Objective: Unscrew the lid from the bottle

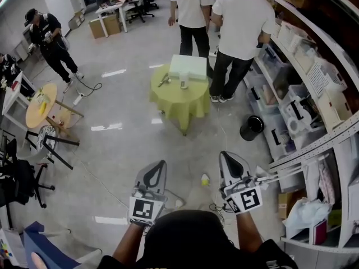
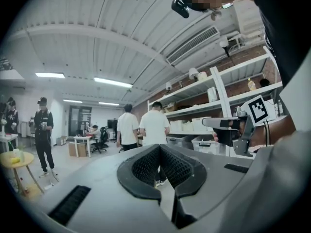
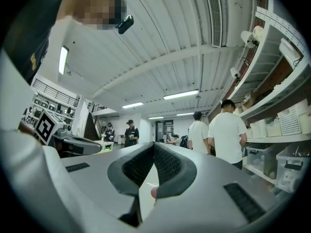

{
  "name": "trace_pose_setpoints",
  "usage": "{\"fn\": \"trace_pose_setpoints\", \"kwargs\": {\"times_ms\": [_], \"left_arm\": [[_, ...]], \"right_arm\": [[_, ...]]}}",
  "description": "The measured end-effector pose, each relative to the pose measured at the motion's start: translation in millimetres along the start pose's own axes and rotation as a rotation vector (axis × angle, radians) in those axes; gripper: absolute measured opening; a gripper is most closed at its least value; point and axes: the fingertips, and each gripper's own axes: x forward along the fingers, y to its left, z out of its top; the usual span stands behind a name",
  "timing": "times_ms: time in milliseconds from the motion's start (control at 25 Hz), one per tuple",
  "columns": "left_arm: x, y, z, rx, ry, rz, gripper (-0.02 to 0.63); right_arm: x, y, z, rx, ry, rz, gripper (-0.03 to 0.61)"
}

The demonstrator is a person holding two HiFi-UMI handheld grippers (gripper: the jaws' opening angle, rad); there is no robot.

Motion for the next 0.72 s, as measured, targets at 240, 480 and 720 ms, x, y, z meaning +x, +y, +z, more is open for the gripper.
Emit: {"fn": "trace_pose_setpoints", "kwargs": {"times_ms": [240,480,720], "left_arm": [[1,10,4,0.004,0.014,0.023,0.015],[9,13,-2,-0.059,0.007,0.040,0.015],[23,40,-17,-0.095,0.001,0.123,0.015]], "right_arm": [[8,-20,10,0.114,-0.049,0.013,0.474],[16,-24,-4,0.031,0.029,0.022,0.528],[21,-48,-29,0.015,0.090,0.007,0.537]]}}
